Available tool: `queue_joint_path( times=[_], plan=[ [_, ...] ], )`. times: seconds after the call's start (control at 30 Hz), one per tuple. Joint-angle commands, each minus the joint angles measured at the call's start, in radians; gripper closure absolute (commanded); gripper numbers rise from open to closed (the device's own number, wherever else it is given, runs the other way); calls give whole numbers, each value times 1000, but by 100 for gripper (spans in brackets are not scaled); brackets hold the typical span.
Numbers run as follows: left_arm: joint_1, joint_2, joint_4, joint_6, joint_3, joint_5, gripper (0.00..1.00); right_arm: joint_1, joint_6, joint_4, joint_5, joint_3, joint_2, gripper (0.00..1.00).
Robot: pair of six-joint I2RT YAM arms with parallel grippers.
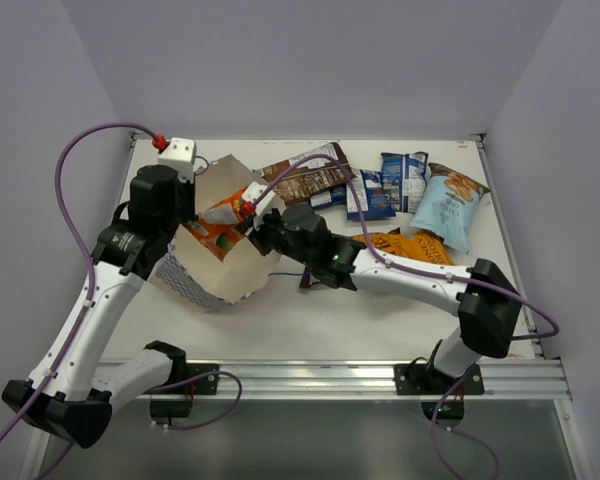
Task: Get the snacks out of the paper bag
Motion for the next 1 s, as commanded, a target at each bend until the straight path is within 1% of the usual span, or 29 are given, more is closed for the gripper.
queue_joint_path(
  times=[0.0, 0.07, 0.2, 0.23, 0.27, 0.33, 0.37, 0.4, 0.43, 0.5, 0.6, 0.7, 0.8, 0.83, 0.87, 0.9, 0.93, 0.97],
  plan=[
    [-1, 11, 8, -32, 16, -67, 100, -33, -83, -30, 60, 93, -113, 100],
    [1, 18, 5, -41, 16, -84, 100, -45, -93, -65, 70, 130, -176, 100],
    [27, 41, 14, -58, 19, -85, 100, -91, -73, -253, 92, 189, -282, 100],
    [36, 46, 15, -62, 20, -84, 100, -100, -62, -270, 105, 186, -308, 100],
    [48, 50, 15, -64, 22, -84, 100, -108, -55, -292, 118, 157, -369, 100],
    [97, 67, 17, -73, 25, -73, 100, -140, -13, -370, 142, 127, -430, 100],
    [117, 72, 17, -76, 25, -53, 100, -166, 4, -399, 153, 98, -487, 100],
    [158, 81, 17, -81, 25, -47, 100, -179, 27, -436, 159, 80, -515, 100],
    [177, 83, 17, -93, 25, -48, 100, -186, 34, -455, 175, 39, -544, 100],
    [217, 95, 18, -104, 28, -71, 100, -196, 41, -491, 191, 8, -611, 100],
    [255, 118, 18, -128, 37, -73, 100, -196, 41, -611, 179, -32, -648, 100],
    [290, 130, 26, -148, 39, -55, 100, -196, 77, -665, 120, -58, -632, 100],
    [326, 132, 38, -160, 30, -30, 100, -196, 56, -636, 25, -107, -606, 100],
    [330, 130, 41, -164, 25, -24, 100, -196, 56, -630, 3, -112, -558, 100],
    [335, 130, 46, -165, 25, -16, 100, -196, 9, -628, -41, -103, -522, 100],
    [335, 130, 47, -170, 26, -15, 100, -196, 4, -639, -61, -88, -480, 100],
    [335, 130, 49, -171, 28, -12, 100, -196, -1, -643, -75, -56, -395, 99],
    [335, 130, 55, -171, 30, -9, 100, -196, -10, -636, -104, -45, -353, 99]
  ],
)
